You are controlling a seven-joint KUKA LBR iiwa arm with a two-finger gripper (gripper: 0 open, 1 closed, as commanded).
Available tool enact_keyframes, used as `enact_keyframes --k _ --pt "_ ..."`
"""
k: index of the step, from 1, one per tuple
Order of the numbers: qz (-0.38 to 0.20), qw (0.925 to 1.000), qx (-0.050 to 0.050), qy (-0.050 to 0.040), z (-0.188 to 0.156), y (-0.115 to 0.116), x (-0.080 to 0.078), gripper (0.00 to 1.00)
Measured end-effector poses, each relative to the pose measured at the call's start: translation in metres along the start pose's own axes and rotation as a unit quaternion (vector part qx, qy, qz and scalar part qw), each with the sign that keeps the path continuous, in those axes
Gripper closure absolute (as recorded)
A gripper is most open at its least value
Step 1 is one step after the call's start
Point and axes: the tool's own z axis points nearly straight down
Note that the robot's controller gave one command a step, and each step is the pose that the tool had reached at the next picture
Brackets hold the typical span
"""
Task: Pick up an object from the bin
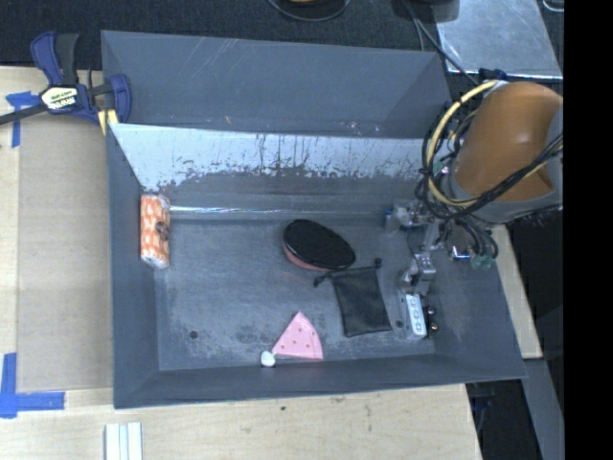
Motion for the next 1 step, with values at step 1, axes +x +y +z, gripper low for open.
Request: enact_keyframes --k 1 --pt "-0.002 1.0000 0.001 -0.0041 -0.0050 0.0004 -0.0017 0.00"
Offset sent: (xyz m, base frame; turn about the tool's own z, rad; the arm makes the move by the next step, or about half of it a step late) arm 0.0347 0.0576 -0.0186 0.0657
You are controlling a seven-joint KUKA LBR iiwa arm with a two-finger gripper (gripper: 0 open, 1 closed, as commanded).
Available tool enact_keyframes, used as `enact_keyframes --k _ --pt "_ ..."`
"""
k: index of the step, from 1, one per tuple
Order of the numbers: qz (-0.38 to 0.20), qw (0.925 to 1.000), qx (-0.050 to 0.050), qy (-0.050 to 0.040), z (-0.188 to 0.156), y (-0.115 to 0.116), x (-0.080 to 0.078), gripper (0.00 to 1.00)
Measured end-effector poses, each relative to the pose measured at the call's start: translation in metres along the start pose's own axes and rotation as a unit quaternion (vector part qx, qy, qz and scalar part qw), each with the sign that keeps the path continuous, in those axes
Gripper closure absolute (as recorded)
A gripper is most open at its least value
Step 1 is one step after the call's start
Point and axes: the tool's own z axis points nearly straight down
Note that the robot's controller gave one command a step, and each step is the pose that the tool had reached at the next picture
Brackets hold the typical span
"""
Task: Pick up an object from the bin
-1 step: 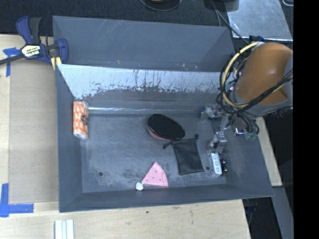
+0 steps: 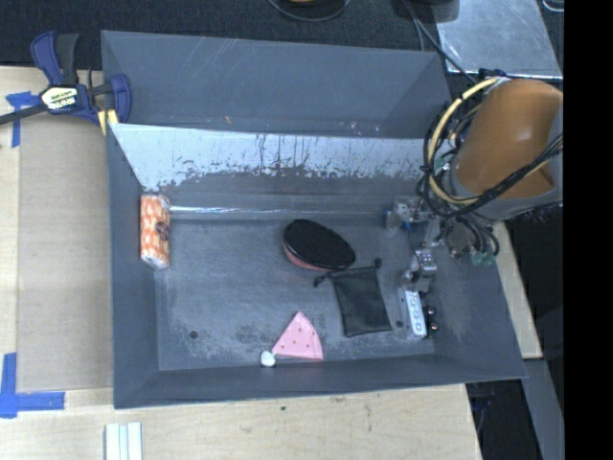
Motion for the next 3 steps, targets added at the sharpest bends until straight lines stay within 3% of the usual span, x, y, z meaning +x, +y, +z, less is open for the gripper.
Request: enact_keyframes --k 1,2,3 --pt "0.034 0.9994 0.000 0.0010 0.023 0.057 -0.034 0.00" --pt "0.069 0.9976 0.000 -0.0001 0.072 0.077 -0.042 0.00" --pt "0.014 0.9999 0.000 -0.0010 0.081 0.095 -0.037 0.00"
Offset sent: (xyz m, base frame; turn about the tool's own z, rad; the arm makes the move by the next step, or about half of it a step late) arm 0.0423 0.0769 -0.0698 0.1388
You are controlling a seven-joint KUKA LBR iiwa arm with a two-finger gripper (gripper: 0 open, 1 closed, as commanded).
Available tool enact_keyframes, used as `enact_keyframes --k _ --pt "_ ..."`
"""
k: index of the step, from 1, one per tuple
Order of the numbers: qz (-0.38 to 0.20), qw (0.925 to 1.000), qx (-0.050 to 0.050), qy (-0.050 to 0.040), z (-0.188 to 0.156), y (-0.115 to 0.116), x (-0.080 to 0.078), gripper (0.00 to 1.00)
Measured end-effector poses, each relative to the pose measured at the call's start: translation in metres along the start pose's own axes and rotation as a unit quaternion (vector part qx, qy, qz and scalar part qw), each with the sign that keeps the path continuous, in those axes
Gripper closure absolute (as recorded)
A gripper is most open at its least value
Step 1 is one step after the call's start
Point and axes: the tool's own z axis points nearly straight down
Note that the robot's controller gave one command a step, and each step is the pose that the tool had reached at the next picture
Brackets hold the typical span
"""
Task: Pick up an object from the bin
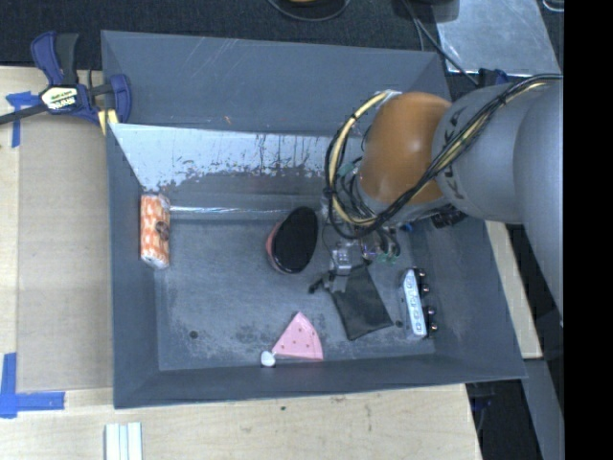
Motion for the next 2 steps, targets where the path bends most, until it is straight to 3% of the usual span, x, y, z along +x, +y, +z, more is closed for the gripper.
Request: enact_keyframes --k 1,2 --pt "-0.153 0.9883 0.001 -0.0024 0.000 0.037 -0.010 0.00" --pt "-0.029 0.9996 0.000 -0.0022 -0.011 0.076 -0.016 1.00"
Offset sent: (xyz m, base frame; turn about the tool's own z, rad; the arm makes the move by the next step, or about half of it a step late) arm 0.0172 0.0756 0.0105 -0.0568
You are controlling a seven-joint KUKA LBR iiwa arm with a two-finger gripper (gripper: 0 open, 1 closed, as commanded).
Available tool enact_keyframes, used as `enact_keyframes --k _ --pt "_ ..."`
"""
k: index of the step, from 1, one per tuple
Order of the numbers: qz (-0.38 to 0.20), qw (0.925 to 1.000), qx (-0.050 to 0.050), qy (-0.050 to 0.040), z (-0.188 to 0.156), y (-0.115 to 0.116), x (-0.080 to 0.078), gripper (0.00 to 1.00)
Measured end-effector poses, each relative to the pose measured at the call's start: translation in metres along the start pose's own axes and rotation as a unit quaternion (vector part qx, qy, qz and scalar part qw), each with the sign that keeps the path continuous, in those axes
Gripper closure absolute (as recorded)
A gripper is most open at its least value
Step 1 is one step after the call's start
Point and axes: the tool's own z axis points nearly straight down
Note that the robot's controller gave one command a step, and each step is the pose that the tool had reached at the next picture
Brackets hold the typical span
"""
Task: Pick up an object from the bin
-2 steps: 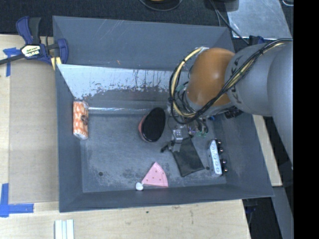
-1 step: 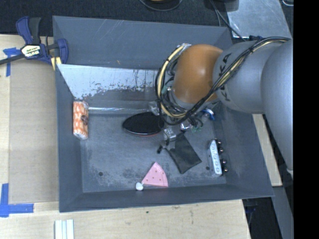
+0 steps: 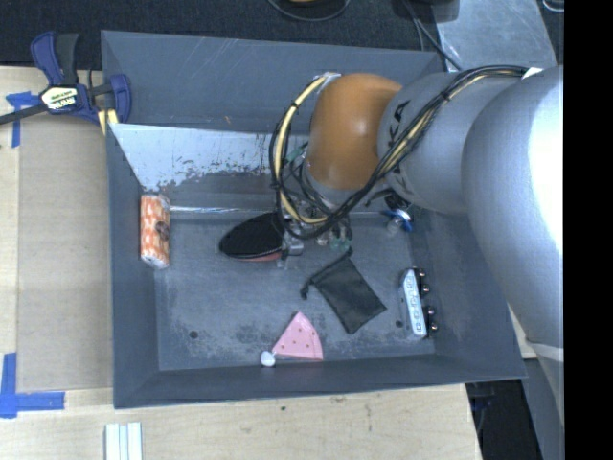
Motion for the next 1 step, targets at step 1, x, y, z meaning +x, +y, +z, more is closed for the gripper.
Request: enact_keyframes --k 1 --pt "0.000 1.0000 0.000 0.0000 0.0000 0.0000 0.0000 1.00"
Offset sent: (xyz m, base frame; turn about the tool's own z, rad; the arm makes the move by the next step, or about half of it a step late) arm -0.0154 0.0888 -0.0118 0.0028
